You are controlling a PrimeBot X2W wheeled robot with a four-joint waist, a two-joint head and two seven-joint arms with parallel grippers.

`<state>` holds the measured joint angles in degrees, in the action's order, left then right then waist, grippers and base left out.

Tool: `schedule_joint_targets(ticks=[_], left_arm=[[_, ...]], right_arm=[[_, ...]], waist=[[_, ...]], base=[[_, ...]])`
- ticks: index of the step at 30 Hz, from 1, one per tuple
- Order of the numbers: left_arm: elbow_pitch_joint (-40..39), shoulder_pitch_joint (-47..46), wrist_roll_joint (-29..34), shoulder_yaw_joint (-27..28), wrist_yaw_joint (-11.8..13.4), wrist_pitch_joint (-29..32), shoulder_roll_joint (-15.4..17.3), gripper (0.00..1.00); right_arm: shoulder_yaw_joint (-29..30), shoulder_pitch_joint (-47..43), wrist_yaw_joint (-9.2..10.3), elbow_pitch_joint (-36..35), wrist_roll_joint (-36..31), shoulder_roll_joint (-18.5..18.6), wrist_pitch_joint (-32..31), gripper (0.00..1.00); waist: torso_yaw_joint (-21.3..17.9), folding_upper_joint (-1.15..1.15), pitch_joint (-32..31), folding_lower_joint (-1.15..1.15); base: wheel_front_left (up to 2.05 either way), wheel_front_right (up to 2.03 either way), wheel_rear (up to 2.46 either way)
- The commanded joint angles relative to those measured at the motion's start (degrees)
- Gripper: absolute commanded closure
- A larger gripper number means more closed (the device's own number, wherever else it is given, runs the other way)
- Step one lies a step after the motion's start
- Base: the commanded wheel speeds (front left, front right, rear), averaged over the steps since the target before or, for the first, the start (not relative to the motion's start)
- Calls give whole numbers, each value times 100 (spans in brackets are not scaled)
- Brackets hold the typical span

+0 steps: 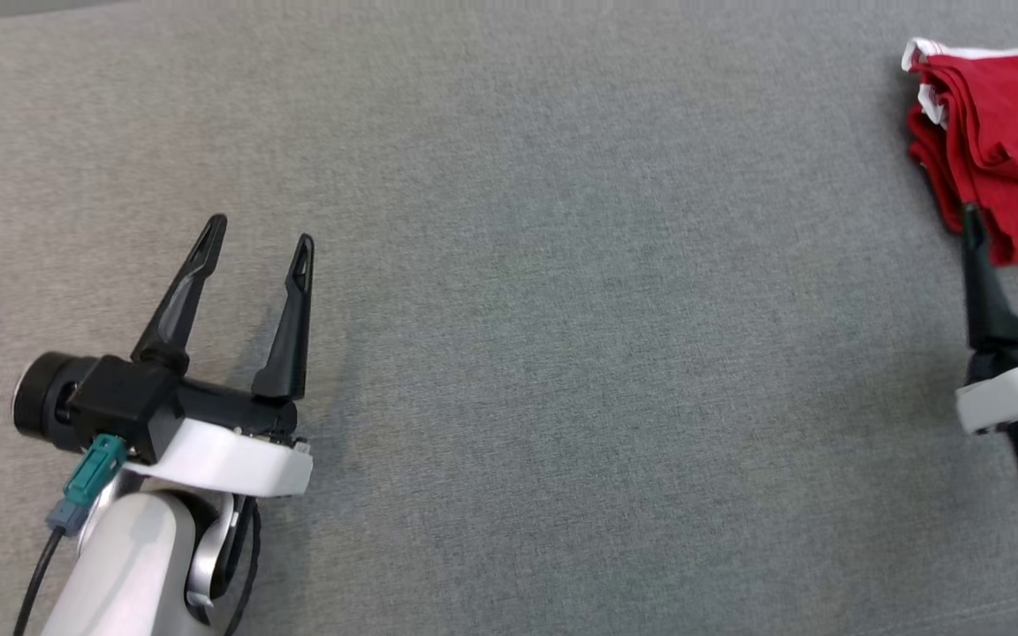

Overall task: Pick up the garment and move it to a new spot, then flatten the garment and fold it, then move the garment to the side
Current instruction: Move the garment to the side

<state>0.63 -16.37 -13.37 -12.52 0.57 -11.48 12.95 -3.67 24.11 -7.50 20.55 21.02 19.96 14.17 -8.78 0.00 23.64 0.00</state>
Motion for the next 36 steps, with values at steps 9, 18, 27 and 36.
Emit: schedule_joint_targets(ticks=[9,18,27,36], left_arm=[[302,561,-237,174,172,-109,-20,0],[496,1128,-367,213,288,-138,-29,0],[551,1721,-474,194,448,-53,-77,0],[469,2107,-521,180,553,62,-38,0]], right_arm=[[32,-644,1,-523,-335,-722,-48,0],[62,-1351,1,-884,-513,-1016,-233,0],[155,-2082,1,-1197,-522,-1100,-477,0],[288,-2542,1,-1450,-572,-1128,-692,0]], waist=[[385,0,-698,0],[518,0,-1404,0],[521,0,-2056,0],[580,0,-2363,0]], base=[[0,0,0],[0,0,0],[0,0,0],[0,0,0]])
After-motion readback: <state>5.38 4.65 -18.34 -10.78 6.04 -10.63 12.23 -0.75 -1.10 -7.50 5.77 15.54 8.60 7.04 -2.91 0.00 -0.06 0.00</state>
